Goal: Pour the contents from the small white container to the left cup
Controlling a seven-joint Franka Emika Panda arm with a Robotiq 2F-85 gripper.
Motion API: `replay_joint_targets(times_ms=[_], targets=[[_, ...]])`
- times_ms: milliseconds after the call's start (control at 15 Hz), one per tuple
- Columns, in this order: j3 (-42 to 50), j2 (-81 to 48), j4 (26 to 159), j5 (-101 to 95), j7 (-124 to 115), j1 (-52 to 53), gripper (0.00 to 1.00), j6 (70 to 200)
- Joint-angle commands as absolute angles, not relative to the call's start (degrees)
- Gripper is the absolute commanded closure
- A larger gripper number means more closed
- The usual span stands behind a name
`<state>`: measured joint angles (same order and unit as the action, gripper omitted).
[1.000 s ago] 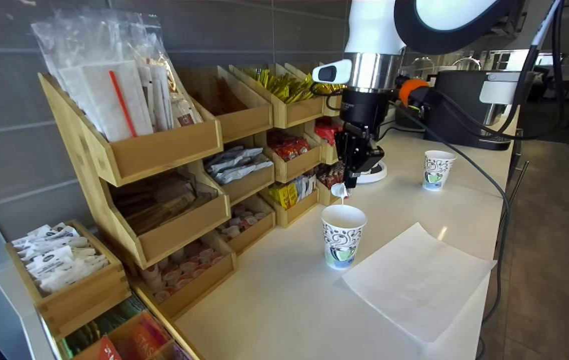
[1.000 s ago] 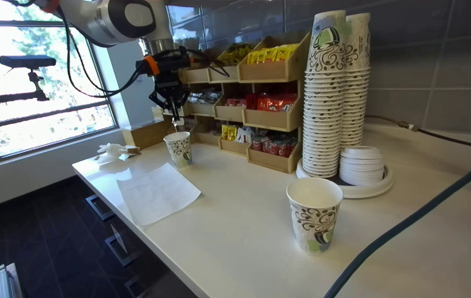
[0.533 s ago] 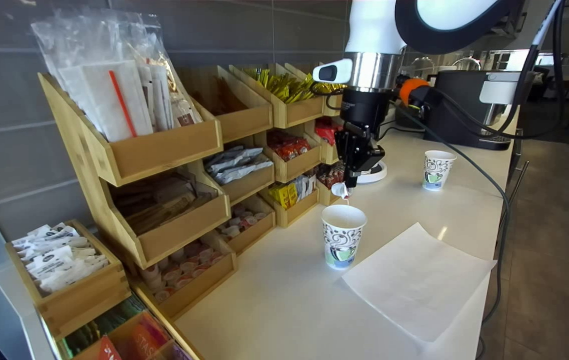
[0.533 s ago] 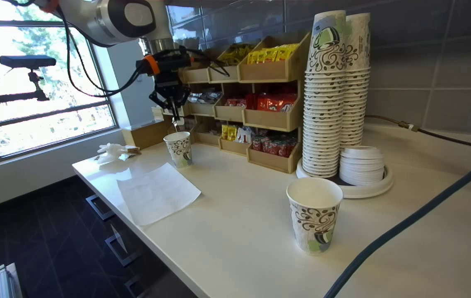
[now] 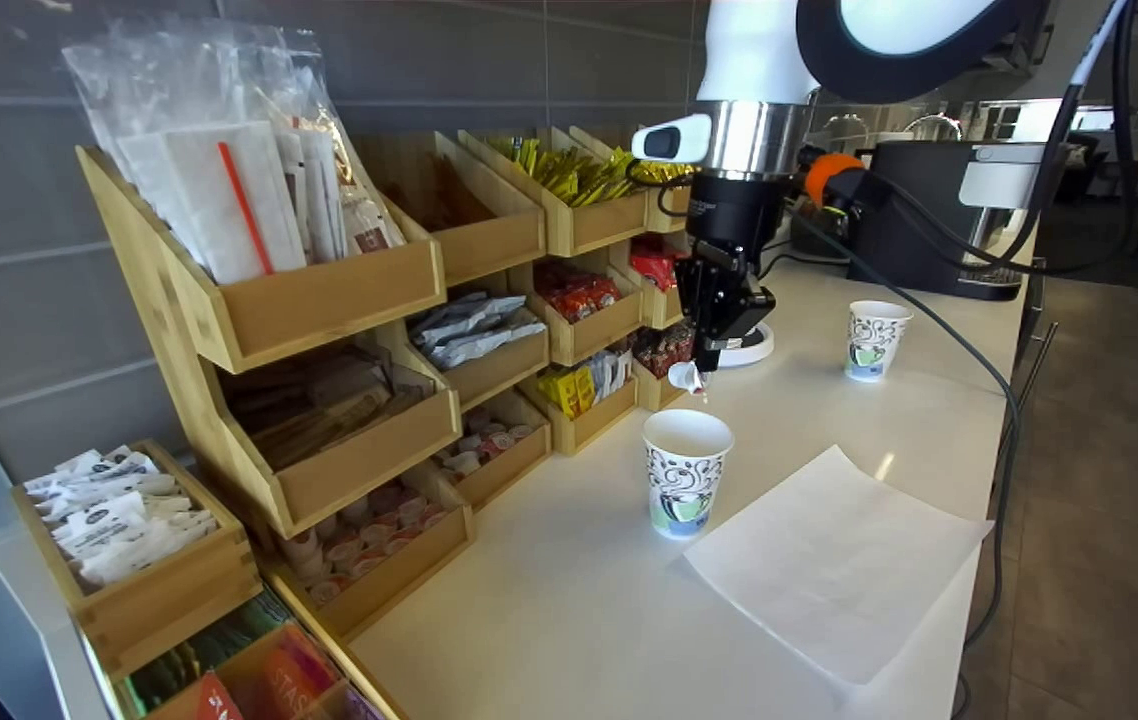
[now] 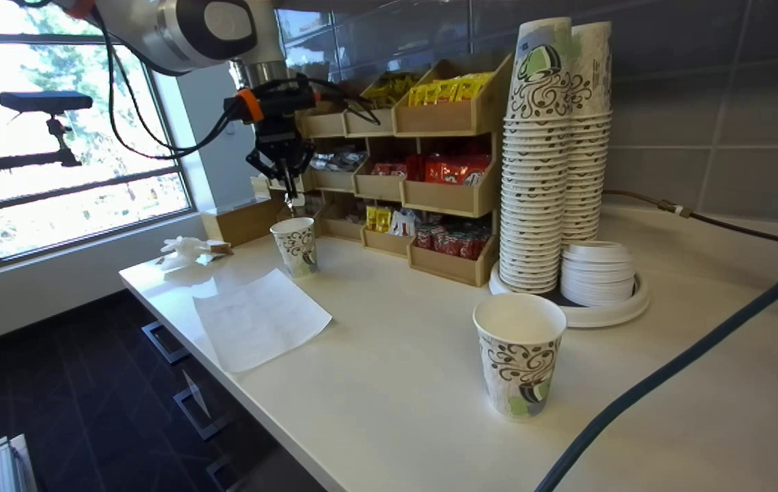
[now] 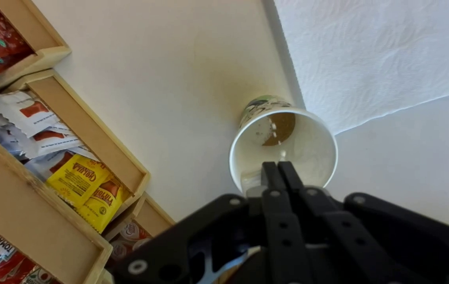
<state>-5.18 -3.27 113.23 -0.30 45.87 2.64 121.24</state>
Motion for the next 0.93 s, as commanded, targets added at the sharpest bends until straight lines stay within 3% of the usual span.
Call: replay_joint_targets(times_ms=[0,867], targets=[[-4.87,-1.56,114.53,1.72,47.12,2.55,0.99,120.59],[-3.91,-2.48,113.01,9.93,46.98,1.68,0.99,118.31]])
